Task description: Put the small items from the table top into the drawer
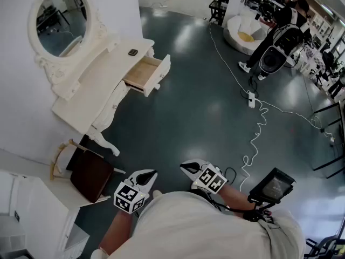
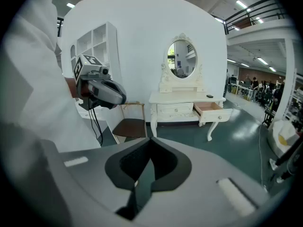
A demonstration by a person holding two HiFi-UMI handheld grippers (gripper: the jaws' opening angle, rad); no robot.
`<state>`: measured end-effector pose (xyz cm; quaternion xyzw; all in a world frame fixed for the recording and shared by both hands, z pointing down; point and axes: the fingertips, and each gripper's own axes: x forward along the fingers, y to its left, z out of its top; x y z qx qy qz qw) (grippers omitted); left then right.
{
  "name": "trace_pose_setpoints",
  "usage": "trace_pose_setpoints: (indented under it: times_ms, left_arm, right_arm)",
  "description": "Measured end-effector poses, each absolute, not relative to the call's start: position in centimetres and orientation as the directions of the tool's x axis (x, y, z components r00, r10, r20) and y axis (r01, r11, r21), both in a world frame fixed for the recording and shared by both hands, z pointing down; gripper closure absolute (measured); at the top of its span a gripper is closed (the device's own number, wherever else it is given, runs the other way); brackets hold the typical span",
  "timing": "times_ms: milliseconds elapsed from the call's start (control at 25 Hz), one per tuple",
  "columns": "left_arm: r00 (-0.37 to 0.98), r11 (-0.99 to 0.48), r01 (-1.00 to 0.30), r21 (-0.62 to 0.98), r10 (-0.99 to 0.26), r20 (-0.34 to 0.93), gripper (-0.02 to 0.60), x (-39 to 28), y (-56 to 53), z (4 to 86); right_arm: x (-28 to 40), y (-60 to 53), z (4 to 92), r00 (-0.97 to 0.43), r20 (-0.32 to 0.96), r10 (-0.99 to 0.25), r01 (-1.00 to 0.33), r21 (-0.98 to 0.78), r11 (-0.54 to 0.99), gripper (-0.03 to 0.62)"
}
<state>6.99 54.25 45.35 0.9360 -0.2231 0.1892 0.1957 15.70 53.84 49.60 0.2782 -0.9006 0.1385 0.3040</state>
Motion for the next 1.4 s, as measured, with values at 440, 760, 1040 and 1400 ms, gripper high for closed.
trace_pose_setpoints:
  times_ms: [440, 760, 1040, 1400]
  left_arm:
    - [0.840, -0.821, -0.483, 0.304, -0.337, 0.425, 0.581, -1.4, 52.7, 46.6]
    - [0.836, -0.805, -0.506, 0.310, -0.368, 0.408, 0.580, -0.5, 46.5, 46.6]
    - [0.792, -0.776, -0.560, 0.292, -0.397, 0.464, 0.580, 1.5, 36.8, 46.7]
    - [0.752, -0.736, -0.619, 0.272, -0.456, 0.477, 0.580, 5.2, 25.4, 46.3]
  right_arm:
    - [8.6, 53.9, 49.9, -0.622, 0.659, -0.423, -0.615, -0.078, 0.784, 0.594]
    - [9.4, 46.9, 50.4, -0.638, 0.648, -0.416, -0.620, -0.112, 0.777, 0.543]
    - [10.8, 34.5, 50.3, -0.692, 0.610, -0.387, -0.562, -0.118, 0.819, 0.534]
    - [14.2, 21.6, 51.3, -0.709, 0.616, -0.344, -0.511, -0.113, 0.852, 0.514]
